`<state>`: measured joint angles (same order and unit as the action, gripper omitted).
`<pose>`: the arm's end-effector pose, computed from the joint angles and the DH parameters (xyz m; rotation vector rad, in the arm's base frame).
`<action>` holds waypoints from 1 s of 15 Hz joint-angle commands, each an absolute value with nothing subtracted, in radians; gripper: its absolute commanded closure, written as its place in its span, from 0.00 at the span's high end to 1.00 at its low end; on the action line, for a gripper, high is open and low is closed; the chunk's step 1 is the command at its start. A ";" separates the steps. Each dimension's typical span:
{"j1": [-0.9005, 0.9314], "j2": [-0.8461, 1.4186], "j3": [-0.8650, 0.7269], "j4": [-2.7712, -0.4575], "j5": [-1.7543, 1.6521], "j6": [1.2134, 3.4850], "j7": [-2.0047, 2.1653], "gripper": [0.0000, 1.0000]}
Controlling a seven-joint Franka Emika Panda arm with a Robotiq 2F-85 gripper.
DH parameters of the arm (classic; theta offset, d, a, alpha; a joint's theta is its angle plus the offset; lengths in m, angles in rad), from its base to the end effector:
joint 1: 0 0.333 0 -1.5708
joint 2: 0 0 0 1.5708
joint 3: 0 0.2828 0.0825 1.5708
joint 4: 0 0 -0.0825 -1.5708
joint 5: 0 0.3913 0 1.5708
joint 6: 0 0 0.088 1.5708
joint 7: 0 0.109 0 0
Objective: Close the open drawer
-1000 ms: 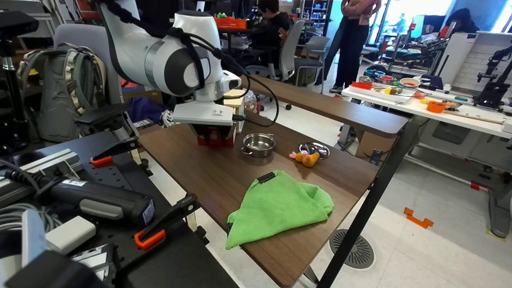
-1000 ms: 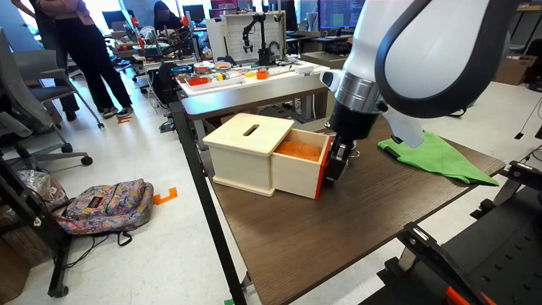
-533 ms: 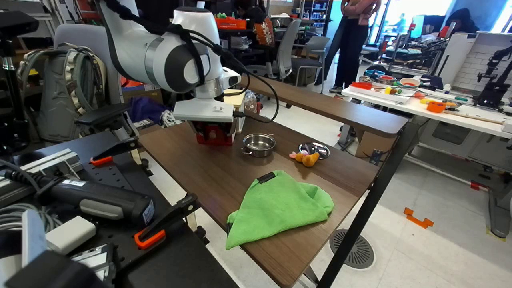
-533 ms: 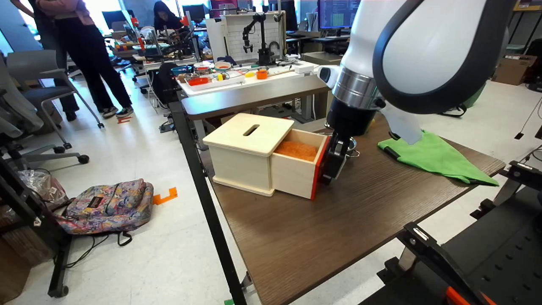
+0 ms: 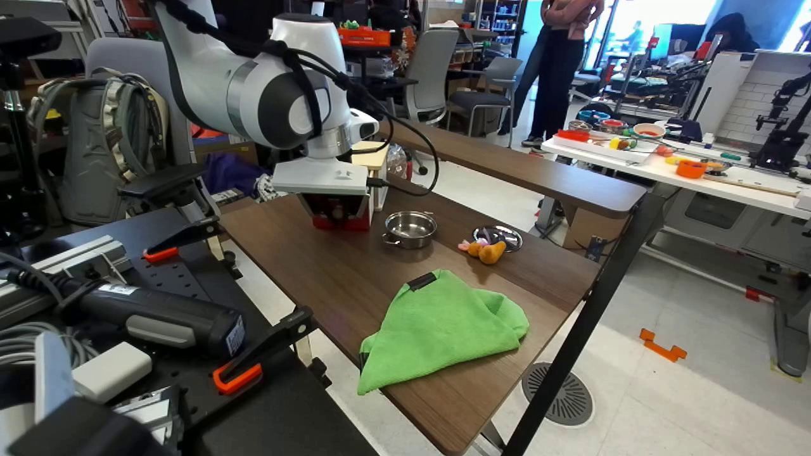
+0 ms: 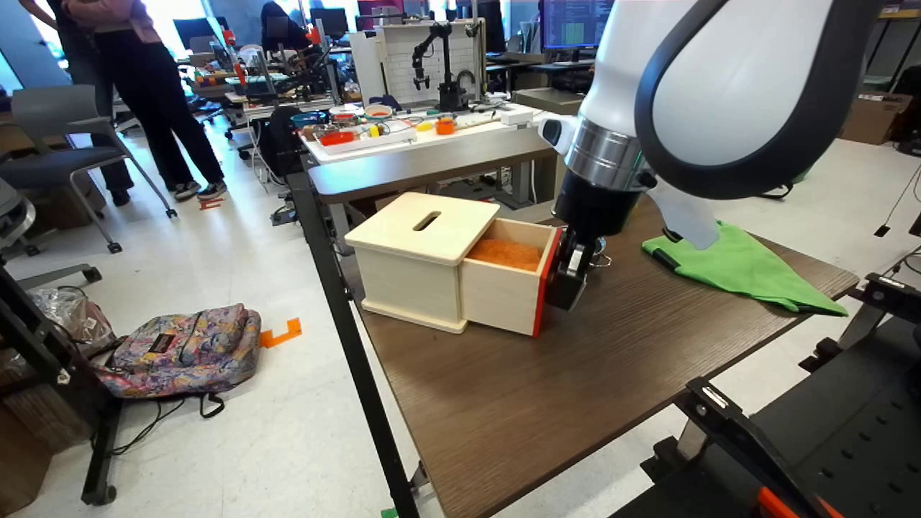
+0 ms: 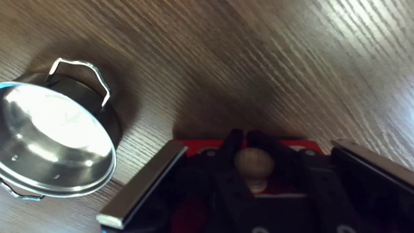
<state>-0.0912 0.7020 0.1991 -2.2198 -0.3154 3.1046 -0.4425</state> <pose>0.5118 0.0943 0.0504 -2.8330 -1.2073 -0.3434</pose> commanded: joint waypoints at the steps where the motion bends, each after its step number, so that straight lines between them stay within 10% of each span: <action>1: -0.068 0.686 0.177 -2.221 -0.338 3.110 -0.446 0.00; 15: -0.053 0.749 0.179 -2.090 -0.316 2.995 -0.451 0.02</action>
